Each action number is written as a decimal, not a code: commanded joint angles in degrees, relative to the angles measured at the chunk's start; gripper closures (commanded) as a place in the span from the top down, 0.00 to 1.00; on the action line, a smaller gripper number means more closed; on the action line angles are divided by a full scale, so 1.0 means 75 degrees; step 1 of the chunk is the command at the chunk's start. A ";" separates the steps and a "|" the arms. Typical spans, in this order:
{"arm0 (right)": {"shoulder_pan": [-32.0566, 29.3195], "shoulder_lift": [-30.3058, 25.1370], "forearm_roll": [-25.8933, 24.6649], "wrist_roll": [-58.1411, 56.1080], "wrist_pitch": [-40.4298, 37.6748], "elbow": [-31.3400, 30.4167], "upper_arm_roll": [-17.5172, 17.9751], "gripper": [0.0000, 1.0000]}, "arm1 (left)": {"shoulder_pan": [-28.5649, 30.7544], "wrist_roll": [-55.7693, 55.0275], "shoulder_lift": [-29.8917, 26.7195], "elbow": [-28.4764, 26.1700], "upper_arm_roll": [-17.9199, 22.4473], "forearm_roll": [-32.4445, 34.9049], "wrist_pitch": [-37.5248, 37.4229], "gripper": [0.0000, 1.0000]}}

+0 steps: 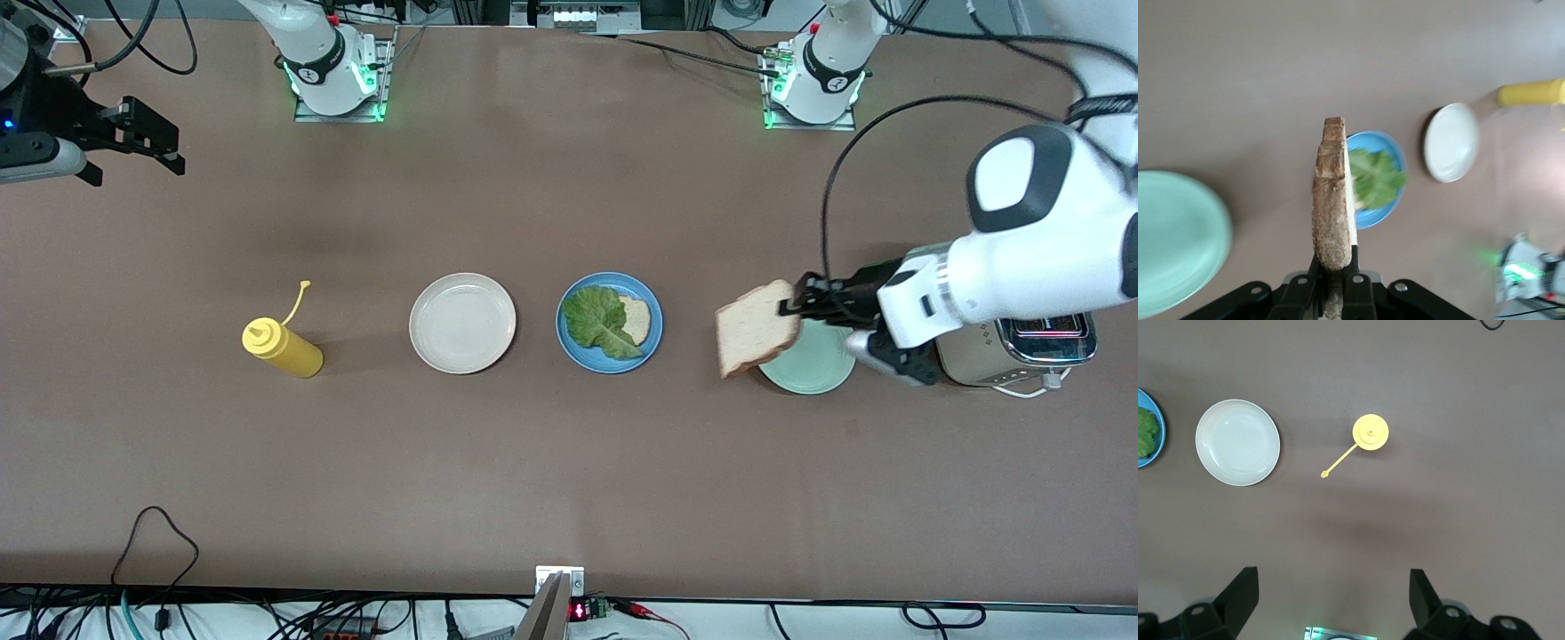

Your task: Make sandwich in blue plate with both arms

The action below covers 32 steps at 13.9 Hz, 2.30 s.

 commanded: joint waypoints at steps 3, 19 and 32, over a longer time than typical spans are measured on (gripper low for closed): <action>0.0010 -0.0006 -0.0004 0.0122 0.0046 0.0121 -0.0008 1.00 | -0.0672 0.0601 0.0805 -0.0814 -0.0034 -0.1728 0.1772 0.00; 0.1827 0.0017 -0.0086 0.0977 0.0292 0.0028 -0.1743 1.00 | -0.1681 0.2442 0.2259 -0.2082 0.0198 -0.3195 0.3672 0.79; 0.1792 0.0287 -0.0039 0.0883 0.0245 0.0473 -0.1743 1.00 | -0.1577 0.1742 0.0796 -0.1357 0.1019 0.0737 0.1195 1.00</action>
